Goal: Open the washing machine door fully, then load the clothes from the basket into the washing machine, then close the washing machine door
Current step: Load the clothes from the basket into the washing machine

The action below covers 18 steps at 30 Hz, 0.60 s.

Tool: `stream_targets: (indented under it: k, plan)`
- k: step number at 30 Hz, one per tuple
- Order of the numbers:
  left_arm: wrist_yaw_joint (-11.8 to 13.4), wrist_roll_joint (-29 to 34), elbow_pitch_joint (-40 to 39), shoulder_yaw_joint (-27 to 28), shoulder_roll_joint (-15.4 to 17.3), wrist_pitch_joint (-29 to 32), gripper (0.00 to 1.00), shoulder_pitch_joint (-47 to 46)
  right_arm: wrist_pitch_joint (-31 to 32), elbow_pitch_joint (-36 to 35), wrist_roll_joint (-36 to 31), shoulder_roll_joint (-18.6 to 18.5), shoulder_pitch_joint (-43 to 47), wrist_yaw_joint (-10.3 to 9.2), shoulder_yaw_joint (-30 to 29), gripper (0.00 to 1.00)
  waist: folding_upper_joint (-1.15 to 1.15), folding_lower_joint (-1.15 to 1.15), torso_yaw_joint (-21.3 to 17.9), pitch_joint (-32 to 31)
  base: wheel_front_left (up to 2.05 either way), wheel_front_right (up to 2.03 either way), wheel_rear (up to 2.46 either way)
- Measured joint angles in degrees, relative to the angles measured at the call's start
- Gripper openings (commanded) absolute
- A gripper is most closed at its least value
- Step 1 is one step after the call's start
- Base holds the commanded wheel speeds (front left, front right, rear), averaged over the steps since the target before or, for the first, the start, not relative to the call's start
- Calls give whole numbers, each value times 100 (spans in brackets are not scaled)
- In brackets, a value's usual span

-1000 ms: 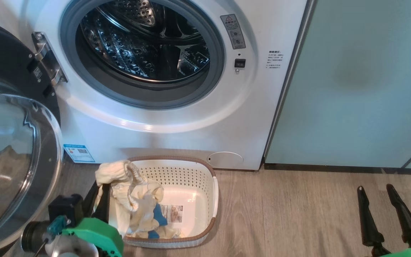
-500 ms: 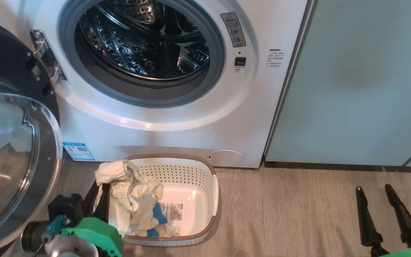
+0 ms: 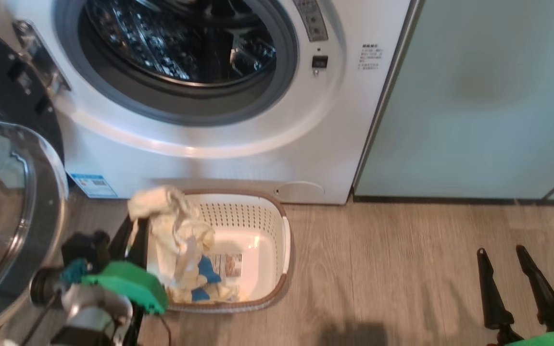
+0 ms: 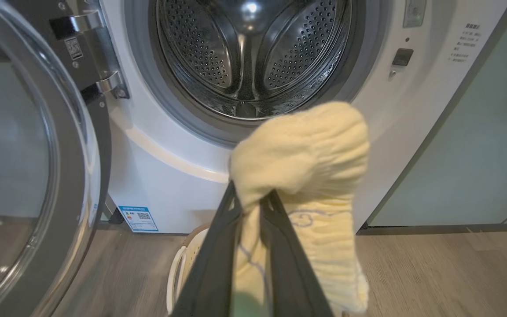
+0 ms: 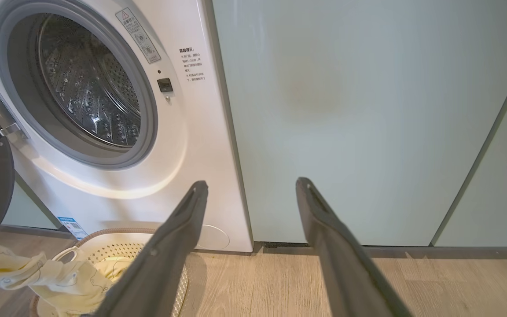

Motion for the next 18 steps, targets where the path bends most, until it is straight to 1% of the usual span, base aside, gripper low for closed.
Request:
stream_targets:
  k: [4, 9, 15, 16, 18]
  plan:
    - [-118, -1, 247, 2, -18, -44, 0, -475, 0, -42, 31, 0, -68, 0, 1, 100, 0, 0, -50, 277, 0, 0, 0]
    - [-294, -63, 654, 8, -18, -25, 0, -1184, -7, -74, 113, 0, -376, 0, 26, 100, 0, 1, -147, 695, 0, 0, 0]
    - [-524, -153, 1147, 33, 59, 192, 0, -2100, -8, -178, 307, 0, -640, 0, 42, 100, 0, 1, -318, 1260, 0, 0, 0]
    - [-524, -153, 1147, 33, 59, 192, 0, -2100, -8, -178, 307, 0, -640, 0, 42, 100, 0, 1, -318, 1260, 0, 0, 0]
    - [-594, -154, 1274, 43, 116, 297, 0, -2430, -8, -249, 385, 0, -748, 0, 37, 100, 0, 1, -380, 1466, 0, 0, 0]
